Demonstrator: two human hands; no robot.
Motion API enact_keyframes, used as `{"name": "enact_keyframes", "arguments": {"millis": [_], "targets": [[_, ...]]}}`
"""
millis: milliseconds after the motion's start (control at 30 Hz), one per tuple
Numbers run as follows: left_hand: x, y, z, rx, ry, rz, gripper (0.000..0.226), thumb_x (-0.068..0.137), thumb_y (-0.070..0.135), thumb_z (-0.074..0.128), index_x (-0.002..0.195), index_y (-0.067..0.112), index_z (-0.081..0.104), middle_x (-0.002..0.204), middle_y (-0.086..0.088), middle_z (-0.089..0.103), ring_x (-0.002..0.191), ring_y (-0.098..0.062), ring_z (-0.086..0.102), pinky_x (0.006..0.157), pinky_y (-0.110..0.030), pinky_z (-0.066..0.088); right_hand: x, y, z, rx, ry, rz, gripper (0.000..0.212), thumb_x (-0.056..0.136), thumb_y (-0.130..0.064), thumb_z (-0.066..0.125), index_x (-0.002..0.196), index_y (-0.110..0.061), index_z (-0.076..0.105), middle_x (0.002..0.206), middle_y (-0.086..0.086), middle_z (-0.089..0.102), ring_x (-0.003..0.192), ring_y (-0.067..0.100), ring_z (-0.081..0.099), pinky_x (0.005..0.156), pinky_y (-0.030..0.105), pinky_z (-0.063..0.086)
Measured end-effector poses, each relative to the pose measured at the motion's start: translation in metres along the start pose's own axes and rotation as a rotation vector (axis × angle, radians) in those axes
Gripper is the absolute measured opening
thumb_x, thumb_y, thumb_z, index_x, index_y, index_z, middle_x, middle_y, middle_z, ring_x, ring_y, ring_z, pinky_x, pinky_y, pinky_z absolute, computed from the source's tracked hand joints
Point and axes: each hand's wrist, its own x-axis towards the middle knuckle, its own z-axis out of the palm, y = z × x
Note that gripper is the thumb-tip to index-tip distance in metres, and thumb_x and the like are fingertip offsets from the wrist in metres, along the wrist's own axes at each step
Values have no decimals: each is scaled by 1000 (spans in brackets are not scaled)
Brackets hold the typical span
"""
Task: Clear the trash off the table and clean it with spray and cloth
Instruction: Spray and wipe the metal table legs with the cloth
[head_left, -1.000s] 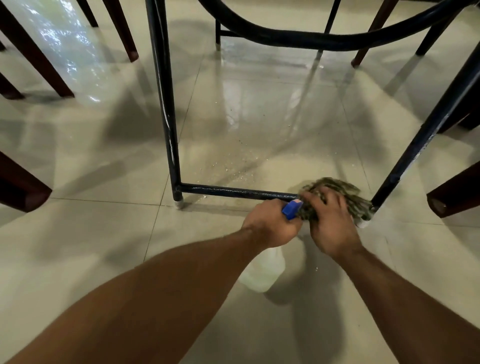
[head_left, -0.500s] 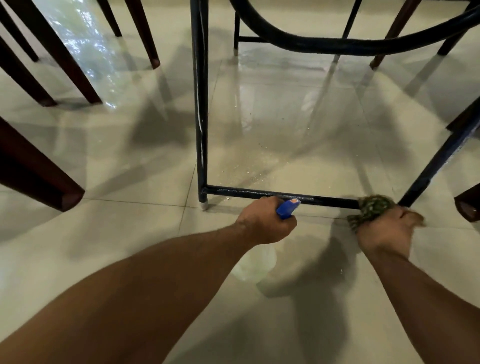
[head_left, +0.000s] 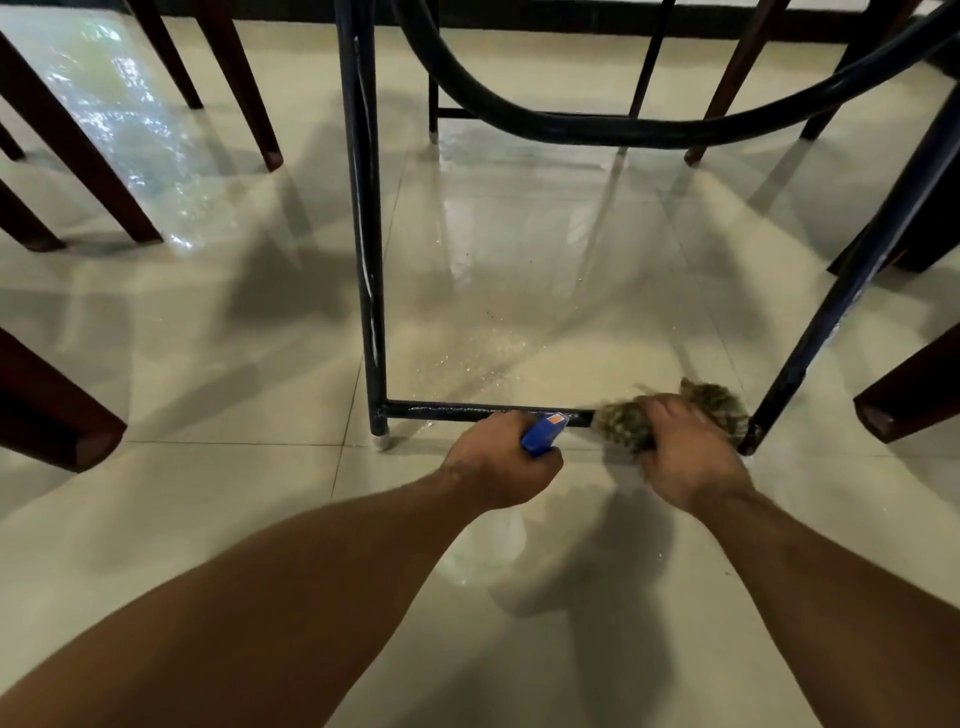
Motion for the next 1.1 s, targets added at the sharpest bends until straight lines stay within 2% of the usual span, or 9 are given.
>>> {"name": "enact_keyframes", "arguments": {"millis": [100, 167, 300, 433, 500, 700, 867, 967, 1100], "targets": [[-5, -5, 0, -39, -4, -24, 29, 90, 31, 61, 68, 24, 43, 60, 4, 44, 55, -17, 41, 53, -27, 35, 0, -10, 2, -158, 18, 332, 54, 90, -19, 53, 140, -4, 42, 142, 20, 44, 133, 38, 39, 117, 45, 27], [-7, -8, -2, -79, 2, -51, 28, 91, 32, 61, 69, 25, 46, 60, 3, 46, 55, -16, 42, 55, -27, 38, -3, -44, 6, -266, -29, 169, 63, 89, -16, 49, 148, 1, 32, 151, 21, 37, 142, 37, 30, 123, 44, 15], [-13, -17, -11, -60, 21, -27, 28, 91, 32, 60, 66, 26, 48, 58, 4, 47, 53, -16, 43, 53, -27, 39, -1, -53, 6, 72, -131, -334, 79, 85, -12, 56, 158, -24, 25, 165, -3, 20, 153, 18, 13, 125, 42, 13], [-22, -31, -26, -66, 20, -72, 22, 92, 35, 62, 75, 25, 53, 63, 3, 48, 59, -17, 45, 61, -33, 47, -1, -47, 3, 153, 64, 249, 54, 84, -17, 60, 137, -12, 54, 144, 14, 51, 135, 32, 42, 117, 42, 31], [-24, -38, -34, -48, 39, -79, 19, 92, 36, 61, 79, 24, 54, 64, 2, 49, 60, -16, 46, 61, -34, 49, -3, -84, 5, 76, 84, 350, 53, 88, -18, 55, 138, -5, 48, 145, 19, 46, 140, 35, 34, 120, 41, 22], [-31, -56, -44, -96, 59, -24, 9, 93, 35, 61, 88, 28, 62, 70, 4, 61, 60, -12, 54, 61, -31, 54, -17, -137, 14, 172, -11, -254, 83, 86, -8, 58, 157, -28, 22, 163, -14, 16, 152, 9, 7, 122, 26, -3], [-38, -76, -54, -108, 85, -79, 19, 93, 36, 63, 78, 32, 51, 66, 4, 54, 59, -13, 49, 59, -26, 46, -12, -117, 29, 2, 181, 285, 62, 82, -25, 64, 139, -10, 49, 148, 14, 47, 144, 35, 30, 121, 54, 17], [-39, -84, -58, -92, 97, -71, 15, 92, 36, 62, 79, 31, 55, 66, 5, 57, 60, -15, 53, 61, -31, 53, -12, -151, 37, 66, 200, 51, 61, 80, -26, 68, 138, -15, 53, 145, 12, 48, 135, 34, 39, 114, 46, 34], [-43, -94, -62, -143, 90, -59, 7, 90, 38, 62, 89, 31, 63, 75, 3, 68, 68, -17, 65, 69, -35, 61, -4, -169, 24, -63, 31, -444, 61, 81, -48, 66, 140, -40, 51, 148, -4, 46, 138, 24, 38, 116, 47, 25]]}}
